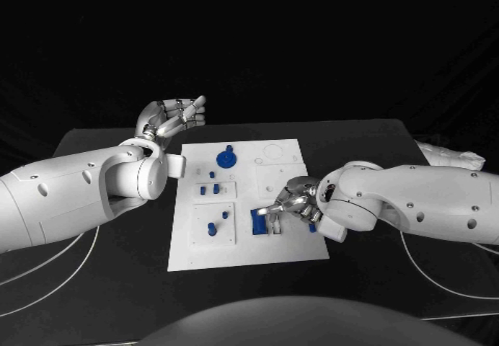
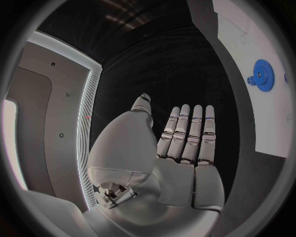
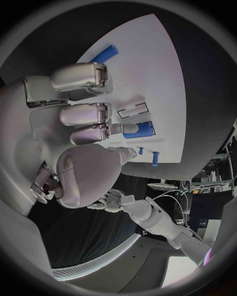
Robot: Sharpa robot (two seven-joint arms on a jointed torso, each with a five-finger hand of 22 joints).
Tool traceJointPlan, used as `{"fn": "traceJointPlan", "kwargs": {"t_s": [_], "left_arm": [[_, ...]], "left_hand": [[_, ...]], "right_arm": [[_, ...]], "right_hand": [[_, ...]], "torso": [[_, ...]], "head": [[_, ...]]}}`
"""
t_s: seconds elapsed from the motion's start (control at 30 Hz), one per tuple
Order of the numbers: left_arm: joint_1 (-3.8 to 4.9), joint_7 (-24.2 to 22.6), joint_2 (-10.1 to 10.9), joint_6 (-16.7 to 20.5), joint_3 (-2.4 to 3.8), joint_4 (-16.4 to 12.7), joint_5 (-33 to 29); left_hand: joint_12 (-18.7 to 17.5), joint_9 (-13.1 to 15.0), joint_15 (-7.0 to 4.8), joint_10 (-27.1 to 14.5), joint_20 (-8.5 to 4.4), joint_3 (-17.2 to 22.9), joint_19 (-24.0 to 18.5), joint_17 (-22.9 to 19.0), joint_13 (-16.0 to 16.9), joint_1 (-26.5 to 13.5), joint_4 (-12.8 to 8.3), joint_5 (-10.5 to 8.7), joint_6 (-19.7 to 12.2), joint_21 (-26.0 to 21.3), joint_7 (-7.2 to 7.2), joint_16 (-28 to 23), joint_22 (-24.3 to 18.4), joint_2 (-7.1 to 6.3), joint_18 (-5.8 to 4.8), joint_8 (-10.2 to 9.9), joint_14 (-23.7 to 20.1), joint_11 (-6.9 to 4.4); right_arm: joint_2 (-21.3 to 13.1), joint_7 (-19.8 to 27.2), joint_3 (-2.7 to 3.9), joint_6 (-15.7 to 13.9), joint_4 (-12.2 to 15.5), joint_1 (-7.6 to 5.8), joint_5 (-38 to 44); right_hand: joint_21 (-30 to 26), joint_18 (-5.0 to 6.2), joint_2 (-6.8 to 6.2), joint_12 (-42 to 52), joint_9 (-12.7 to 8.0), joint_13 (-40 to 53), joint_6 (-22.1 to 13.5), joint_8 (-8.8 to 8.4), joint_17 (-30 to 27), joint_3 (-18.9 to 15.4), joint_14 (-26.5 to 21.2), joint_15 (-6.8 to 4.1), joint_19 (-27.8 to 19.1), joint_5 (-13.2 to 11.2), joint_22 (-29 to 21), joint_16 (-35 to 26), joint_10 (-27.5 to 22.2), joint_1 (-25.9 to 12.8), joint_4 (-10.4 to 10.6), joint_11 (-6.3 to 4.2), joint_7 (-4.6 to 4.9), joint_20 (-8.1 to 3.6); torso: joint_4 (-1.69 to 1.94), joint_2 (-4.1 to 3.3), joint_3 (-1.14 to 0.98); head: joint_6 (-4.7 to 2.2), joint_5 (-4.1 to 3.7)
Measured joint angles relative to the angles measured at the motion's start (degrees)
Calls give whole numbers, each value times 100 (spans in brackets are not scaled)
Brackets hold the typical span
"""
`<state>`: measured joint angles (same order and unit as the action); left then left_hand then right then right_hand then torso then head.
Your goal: Assemble the parts on the task board
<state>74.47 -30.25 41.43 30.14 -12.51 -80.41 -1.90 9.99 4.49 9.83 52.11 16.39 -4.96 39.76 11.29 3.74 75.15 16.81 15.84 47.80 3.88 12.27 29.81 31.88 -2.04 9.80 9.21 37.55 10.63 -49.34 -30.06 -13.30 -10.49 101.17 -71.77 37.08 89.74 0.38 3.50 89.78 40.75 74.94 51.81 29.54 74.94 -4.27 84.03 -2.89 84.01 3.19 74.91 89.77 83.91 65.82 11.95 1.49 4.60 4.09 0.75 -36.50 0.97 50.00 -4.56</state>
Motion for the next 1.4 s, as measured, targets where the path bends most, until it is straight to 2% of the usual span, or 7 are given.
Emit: {"fn": "traceJointPlan", "kwargs": {"t_s": [0.1, 0.23, 0.47, 0.63, 0.8, 1.03, 1.4], "left_arm": [[0, 1, -7, -1, 0, 4, 0], [0, 4, -14, -4, 0, 9, 0], [0, 11, -49, -6, -1, 29, 0], [0, 14, -62, -7, -1, 38, 0], [0, 16, -73, -8, -1, 56, 0], [0, 18, -75, -13, -1, 71, 1], [-1, 19, -40, -17, -1, 60, 1]], "left_hand": [[0, 0, 0, 0, 0, 0, 0, 0, 0, 0, 0, 0, 0, 0, 0, 0, 0, 0, 0, 0, 0, 0], [0, 0, 0, 0, 0, 0, 0, 0, 0, 0, 0, 0, 0, 0, 0, 0, 0, 0, 0, 0, 0, 0], [0, 0, 0, -21, 0, 0, 0, -18, 0, 0, 0, 0, 0, 0, 0, 0, -18, 0, 0, 0, 0, -20], [0, 0, 0, -21, 0, 0, 0, -18, 0, 0, 0, 0, 0, 0, 0, 0, -18, 0, 0, 0, 0, -20], [0, 0, 0, -20, 0, 0, 0, -18, 0, 0, 0, 0, 0, 0, 0, 23, -18, 0, 0, 0, 0, -20], [0, 0, 0, -20, 0, 0, 0, -23, 0, 0, 0, 0, 0, 0, 0, 23, -23, 0, 0, 0, 0, -20], [0, 0, 0, -20, 0, 0, 0, -23, 0, 0, 0, 0, 0, 0, 0, 23, -23, 0, 0, 0, 0, -20]], "right_arm": [[-125, 120, 5, -97, 111, -37, 77], [-395, 298, 10, -266, 305, -121, 222], [-1117, 359, 9, -390, 700, -199, 671], [-1487, 196, -3, -371, 914, -158, 1141], [-1797, -92, -19, -305, 1057, -60, 1738], [-1845, -426, -22, -198, 1086, 73, 2499], [-1640, -638, -22, -73, 967, 244, 2980]], "right_hand": [[0, 0, 48, 0, 333, 0, -271, 189, 0, -17, 0, 0, 0, 0, 0, 0, -1, 110, -17, 0, 35, 0], [0, 0, 43, 0, 488, 0, -475, 216, 0, -36, 0, 0, 0, 101, 0, 0, 0, 240, -92, 0, 78, 0], [0, 0, -35, 0, 498, 0, -749, 37, -1, 34, -10, 55, 0, 808, -1, 0, 4, 402, -304, 69, 199, 0], [0, 0, -59, 0, 452, 0, -878, -85, -1, 81, -10, 95, -1, 1116, -1, 0, 9, 427, -351, 113, 253, 28], [0, 0, -109, 0, 371, -1, -933, -207, -1, 89, -10, 137, -1, 1234, 1, 0, 10, 377, -359, 156, 308, 45], [0, 0, -78, 0, 264, -2, -933, -297, -2, 130, 11, 158, -1, 1257, 3, 0, 9, 324, -349, 196, 308, 86], [0, 1, -56, 0, 185, -2, -873, -340, -2, 185, -10, 178, -1, 1291, 3, 0, 9, 256, -326, 196, 291, 86]], "torso": [[1, 1, 1], [1, 1, 2], [-3, 9, 12], [-13, 9, 10], [-19, 10, 6], [-26, 12, 1], [-13, 4, 2]], "head": [[0, -1], [0, -25], [0, -171], [0, -316], [0, -486], [0, -598], [0, -570]]}}
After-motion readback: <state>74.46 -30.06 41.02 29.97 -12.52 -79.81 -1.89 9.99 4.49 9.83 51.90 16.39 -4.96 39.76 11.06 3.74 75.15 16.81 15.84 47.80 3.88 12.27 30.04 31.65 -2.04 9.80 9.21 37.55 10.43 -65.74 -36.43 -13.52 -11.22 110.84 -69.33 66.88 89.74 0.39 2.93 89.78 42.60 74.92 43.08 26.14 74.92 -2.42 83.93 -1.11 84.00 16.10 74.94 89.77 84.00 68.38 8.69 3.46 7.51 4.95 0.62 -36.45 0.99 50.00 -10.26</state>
